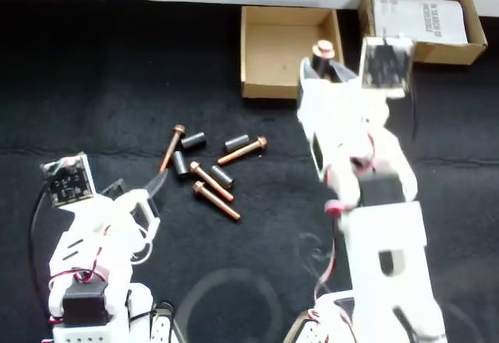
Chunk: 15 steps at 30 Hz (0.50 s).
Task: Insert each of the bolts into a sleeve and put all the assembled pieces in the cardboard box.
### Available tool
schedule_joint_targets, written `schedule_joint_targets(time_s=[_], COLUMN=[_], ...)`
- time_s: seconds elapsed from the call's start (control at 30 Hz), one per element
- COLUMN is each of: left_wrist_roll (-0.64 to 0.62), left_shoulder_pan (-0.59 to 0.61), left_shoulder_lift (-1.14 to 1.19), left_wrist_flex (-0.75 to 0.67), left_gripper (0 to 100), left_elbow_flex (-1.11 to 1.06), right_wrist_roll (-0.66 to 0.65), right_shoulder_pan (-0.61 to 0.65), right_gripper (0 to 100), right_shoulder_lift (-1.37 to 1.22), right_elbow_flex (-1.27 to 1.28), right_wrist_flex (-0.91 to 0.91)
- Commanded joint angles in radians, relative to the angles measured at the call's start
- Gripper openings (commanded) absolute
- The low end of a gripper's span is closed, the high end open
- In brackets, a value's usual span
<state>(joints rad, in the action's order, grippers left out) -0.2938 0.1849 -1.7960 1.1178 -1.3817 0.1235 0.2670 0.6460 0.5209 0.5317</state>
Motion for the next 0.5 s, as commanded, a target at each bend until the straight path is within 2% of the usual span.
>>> schedule_joint_targets(time_s=[0.0, 0.17, 0.27, 0.47], left_wrist_roll=[0.002, -0.003, -0.005, -0.006], left_shoulder_pan=[0.068, 0.136, 0.171, 0.254], left_shoulder_lift=[-0.015, -0.013, -0.013, -0.005], left_wrist_flex=[-0.040, -0.041, -0.055, -0.224], left_gripper=[28, 28, 28, 28], left_elbow_flex=[-0.028, -0.090, -0.157, -0.315], right_wrist_roll=[-0.006, -0.006, -0.006, -0.011], right_shoulder_pan=[-0.015, -0.025, -0.035, -0.073], right_gripper=[0.6, 0.6, 0.6, 0.6], right_shoulder_lift=[-0.153, -0.384, -0.530, -0.805], right_elbow_flex=[-0.191, -0.395, -0.561, -0.946], right_wrist_flex=[0.001, 0.013, 0.110, 0.331])
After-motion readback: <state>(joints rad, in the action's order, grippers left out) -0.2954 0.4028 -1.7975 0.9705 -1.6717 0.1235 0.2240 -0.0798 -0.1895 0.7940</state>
